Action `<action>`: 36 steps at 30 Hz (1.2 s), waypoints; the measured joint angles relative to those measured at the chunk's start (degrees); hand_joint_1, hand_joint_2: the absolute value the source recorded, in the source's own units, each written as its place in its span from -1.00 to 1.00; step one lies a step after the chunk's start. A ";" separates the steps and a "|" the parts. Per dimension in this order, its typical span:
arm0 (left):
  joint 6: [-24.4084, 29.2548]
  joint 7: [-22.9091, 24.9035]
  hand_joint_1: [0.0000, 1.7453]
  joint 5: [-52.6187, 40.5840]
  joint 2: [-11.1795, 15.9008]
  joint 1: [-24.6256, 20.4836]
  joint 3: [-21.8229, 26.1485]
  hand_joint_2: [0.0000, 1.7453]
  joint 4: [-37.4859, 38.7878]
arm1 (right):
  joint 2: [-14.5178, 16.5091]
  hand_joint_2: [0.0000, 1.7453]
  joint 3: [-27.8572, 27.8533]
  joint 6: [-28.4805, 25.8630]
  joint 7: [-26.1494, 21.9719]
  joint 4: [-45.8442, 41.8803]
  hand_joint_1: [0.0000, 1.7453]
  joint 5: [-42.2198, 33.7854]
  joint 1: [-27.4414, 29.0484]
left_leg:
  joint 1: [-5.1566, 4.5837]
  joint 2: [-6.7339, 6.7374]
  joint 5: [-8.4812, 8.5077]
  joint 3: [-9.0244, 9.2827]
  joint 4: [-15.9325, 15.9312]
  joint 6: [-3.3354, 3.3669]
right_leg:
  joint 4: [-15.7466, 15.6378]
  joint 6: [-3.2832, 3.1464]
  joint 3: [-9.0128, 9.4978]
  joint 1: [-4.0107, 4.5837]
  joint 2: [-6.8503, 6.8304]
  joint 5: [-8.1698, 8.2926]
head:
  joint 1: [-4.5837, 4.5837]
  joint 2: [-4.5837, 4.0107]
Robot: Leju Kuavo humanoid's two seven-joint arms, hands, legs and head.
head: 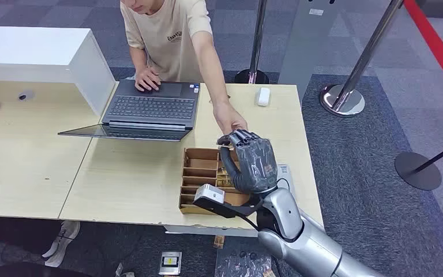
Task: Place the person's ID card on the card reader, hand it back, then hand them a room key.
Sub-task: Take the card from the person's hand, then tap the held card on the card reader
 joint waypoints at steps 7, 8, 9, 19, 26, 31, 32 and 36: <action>0.19 0.04 -1.00 0.26 -0.01 0.00 -0.66 -1.00 -0.01 | -0.01 1.00 0.16 -0.50 -0.10 0.34 1.00 -2.95 0.11 | 0.00 0.01 0.00 0.00 0.00 0.00 | 0.00 0.00 -0.01 0.00 0.00 0.00 | 0.01 0.00; 0.22 0.06 -1.00 0.32 -0.01 0.01 -0.76 -1.00 -0.01 | -0.03 1.00 0.11 -0.68 -0.14 0.41 1.00 -3.72 0.18 | 0.00 0.01 0.00 0.00 0.00 0.00 | 0.00 0.00 -0.02 0.00 0.00 0.00 | 0.01 0.00; 0.26 0.07 -1.00 0.39 -0.01 0.01 -0.82 -1.00 -0.01 | -0.06 1.00 0.01 -0.91 -0.21 0.46 1.00 -4.55 0.27 | 0.00 0.01 0.00 0.00 0.00 0.00 | 0.00 0.00 -0.02 0.00 0.00 0.00 | 0.01 0.00; 0.71 -0.08 -1.00 1.55 -0.03 0.08 -1.21 -1.00 0.00 | -1.00 1.00 -4.12 -3.30 -3.15 1.43 1.00 -17.38 3.02 | -0.01 0.01 0.00 0.00 0.00 0.00 | -0.02 0.00 -0.03 -0.01 0.00 0.00 | 0.01 0.00; 1.14 -0.21 -1.00 2.72 -0.18 0.13 -1.22 -1.00 0.00 | -1.67 1.00 -9.82 -3.48 -6.87 3.57 1.00 -24.33 6.69 | -0.01 0.00 -0.05 -0.01 0.00 -0.01 | -0.03 0.01 -0.05 0.00 0.01 -0.01 | 0.01 0.00; 1.31 -0.15 -1.00 3.31 -0.22 0.13 -1.22 -1.00 0.00 | -1.61 1.00 -13.50 -3.48 -11.31 7.21 1.00 -27.48 8.65 | 0.00 -0.01 -0.07 -0.01 0.00 -0.01 | -0.03 0.01 -0.05 0.00 0.02 -0.01 | 0.01 0.00; 1.31 -0.13 -1.00 3.40 -0.23 0.13 -1.22 -1.00 0.00 | -1.53 1.00 -14.12 -3.48 -12.00 8.14 1.00 -27.80 8.96 | 0.00 -0.01 -0.07 -0.01 0.00 -0.01 | -0.03 0.02 -0.05 0.00 0.02 -0.02 | 0.00 0.00; 1.32 -0.21 -1.00 3.74 -0.21 0.11 -1.25 -1.00 0.00 | -0.79 1.00 -16.62 -3.48 -14.14 12.58 1.00 -28.59 10.03 | 0.00 -0.01 -0.09 -0.02 0.00 -0.02 | -0.02 0.01 -0.06 0.00 0.02 -0.02 | 0.01 0.00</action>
